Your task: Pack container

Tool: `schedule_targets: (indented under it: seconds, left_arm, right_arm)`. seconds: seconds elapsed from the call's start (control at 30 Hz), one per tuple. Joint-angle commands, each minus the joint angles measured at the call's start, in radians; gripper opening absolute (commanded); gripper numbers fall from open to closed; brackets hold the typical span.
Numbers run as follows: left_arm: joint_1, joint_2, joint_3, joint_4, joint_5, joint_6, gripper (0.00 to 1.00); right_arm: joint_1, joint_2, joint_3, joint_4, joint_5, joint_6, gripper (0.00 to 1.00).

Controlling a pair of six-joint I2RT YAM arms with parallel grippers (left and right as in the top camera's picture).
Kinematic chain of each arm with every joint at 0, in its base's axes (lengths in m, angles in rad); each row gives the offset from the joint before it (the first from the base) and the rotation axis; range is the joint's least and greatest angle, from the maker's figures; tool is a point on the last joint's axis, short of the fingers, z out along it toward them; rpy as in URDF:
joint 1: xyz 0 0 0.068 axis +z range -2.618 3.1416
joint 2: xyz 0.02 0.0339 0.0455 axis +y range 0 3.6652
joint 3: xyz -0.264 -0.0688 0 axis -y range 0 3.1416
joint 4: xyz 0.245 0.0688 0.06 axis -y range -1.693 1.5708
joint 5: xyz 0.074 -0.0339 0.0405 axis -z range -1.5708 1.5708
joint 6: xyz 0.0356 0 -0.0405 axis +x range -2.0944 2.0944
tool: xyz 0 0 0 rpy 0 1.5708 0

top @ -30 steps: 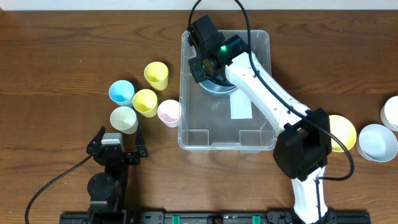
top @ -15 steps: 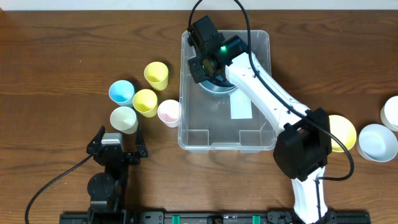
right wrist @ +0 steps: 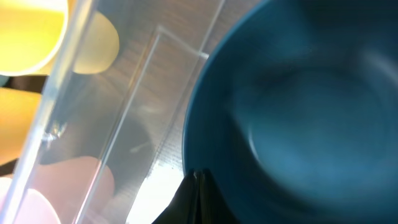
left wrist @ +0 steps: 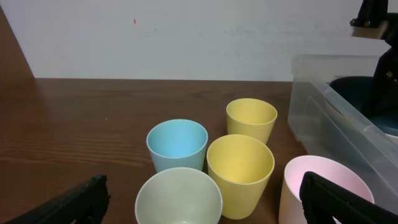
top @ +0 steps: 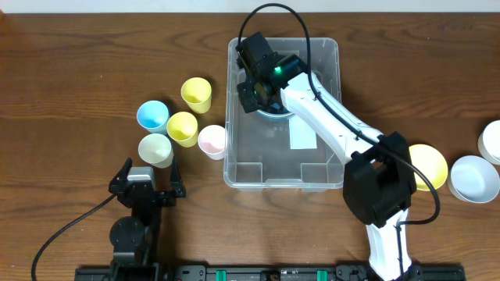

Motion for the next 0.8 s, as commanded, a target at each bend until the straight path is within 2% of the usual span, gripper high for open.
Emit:
schedule_targets:
  seconds: [0.0,0.2,0.3,0.37,0.47,0.5,0.77]
  left_arm:
    - [0.003,-0.001,-0.022,-0.032,-0.001,0.014,0.98]
    - [0.003,-0.001,-0.022,-0.032,-0.001,0.014,0.98]
    - [0.003,-0.001,-0.022,-0.032,-0.001,0.014,0.98]
    - [0.003,-0.001,-0.022,-0.032,-0.001,0.014,0.98]
    - [0.003,-0.001,-0.022,-0.032,-0.001,0.014,0.98]
    - [0.003,-0.001,-0.022,-0.032,-0.001,0.014,0.98]
    - [0.003,-0.001,-0.022,-0.032,-0.001,0.014,0.98]
  right_arm:
    - [0.0,-0.013,0.03,-0.001,0.011,0.01,0.02]
    - [-0.004,-0.029,0.163,-0.111,0.101,0.001,0.06]
    - [-0.013,-0.049,0.243,-0.199,0.188,0.011,0.16]
    - [-0.028,-0.069,0.29,-0.261,0.245,0.04,0.34]
    - [-0.061,-0.106,0.339,-0.347,0.301,0.09,0.78]
    - [-0.078,-0.123,0.347,-0.37,0.308,0.103,0.97]
    - [-0.257,-0.285,0.35,-0.527,0.307,0.212,0.99]
